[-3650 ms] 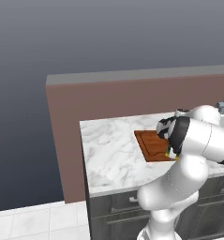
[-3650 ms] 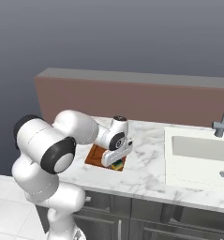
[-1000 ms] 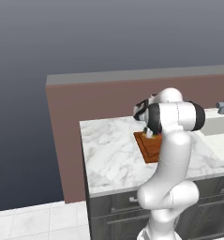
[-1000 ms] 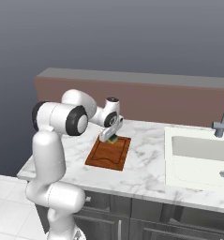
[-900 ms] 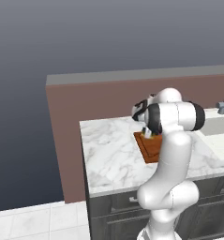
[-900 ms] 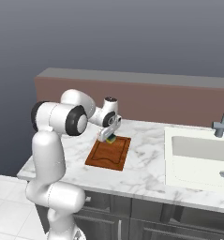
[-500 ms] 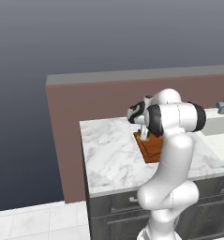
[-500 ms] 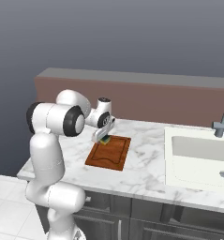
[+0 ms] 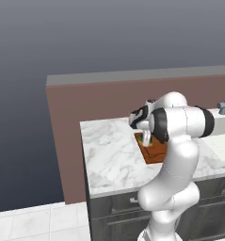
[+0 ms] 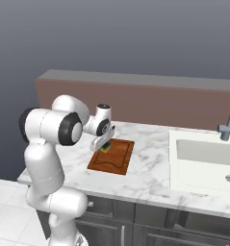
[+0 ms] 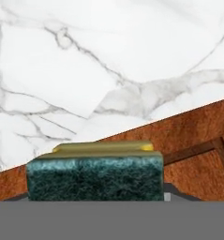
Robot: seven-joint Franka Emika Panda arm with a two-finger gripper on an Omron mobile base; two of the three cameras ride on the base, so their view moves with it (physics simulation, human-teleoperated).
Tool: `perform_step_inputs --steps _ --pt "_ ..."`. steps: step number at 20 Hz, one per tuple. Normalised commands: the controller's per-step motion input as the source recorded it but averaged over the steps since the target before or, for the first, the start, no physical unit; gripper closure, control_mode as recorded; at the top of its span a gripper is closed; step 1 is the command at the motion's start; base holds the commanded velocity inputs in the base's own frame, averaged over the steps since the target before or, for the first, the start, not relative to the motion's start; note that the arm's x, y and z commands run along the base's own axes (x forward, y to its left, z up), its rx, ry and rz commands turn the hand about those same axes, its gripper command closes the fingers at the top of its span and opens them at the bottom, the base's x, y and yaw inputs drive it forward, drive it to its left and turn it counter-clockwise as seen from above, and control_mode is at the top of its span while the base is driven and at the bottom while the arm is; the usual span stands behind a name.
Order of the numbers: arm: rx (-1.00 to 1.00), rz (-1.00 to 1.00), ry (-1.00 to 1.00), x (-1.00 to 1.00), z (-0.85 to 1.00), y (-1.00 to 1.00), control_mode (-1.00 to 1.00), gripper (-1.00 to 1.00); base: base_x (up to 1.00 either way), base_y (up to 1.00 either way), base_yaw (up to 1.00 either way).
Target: Pick up the sponge from the counter and clean the cutting board by briefly scrubbing or pressing down on the cutting board. Once finished, release the sponge.
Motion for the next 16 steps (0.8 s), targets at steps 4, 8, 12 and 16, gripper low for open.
perform_step_inputs --steps 4,8,12,16 --pt "0.02 0.0 0.0 -0.74 -0.14 0.0 -1.0 1.0 0.0 0.0 0.0" --pt "0.02 0.0 0.0 -0.74 -0.12 0.0 -1.0 1.0 0.0 0.0 0.0" --pt "0.02 0.0 0.0 -0.73 -0.16 0.0 -1.0 1.0 0.0 0.0 0.0" --pt "0.01 0.0 0.0 -0.73 -0.2 0.0 -1.0 1.0 0.0 0.0 0.0"
